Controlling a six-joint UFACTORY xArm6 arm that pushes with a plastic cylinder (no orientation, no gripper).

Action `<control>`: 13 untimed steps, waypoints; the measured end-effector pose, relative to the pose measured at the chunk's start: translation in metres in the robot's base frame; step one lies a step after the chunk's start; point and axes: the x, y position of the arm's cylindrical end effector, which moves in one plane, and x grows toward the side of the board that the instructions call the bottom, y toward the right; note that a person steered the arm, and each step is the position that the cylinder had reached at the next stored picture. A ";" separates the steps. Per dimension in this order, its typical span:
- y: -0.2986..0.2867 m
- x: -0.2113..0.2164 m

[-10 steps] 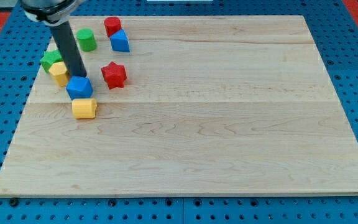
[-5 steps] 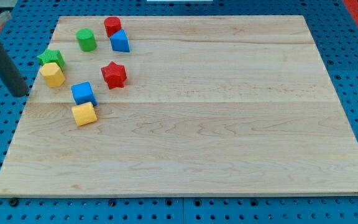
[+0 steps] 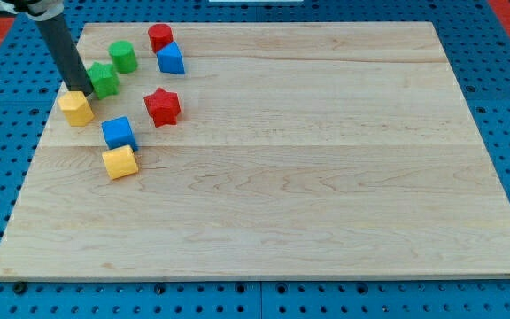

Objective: Slide the hexagon closer to the red star

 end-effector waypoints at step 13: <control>-0.001 0.042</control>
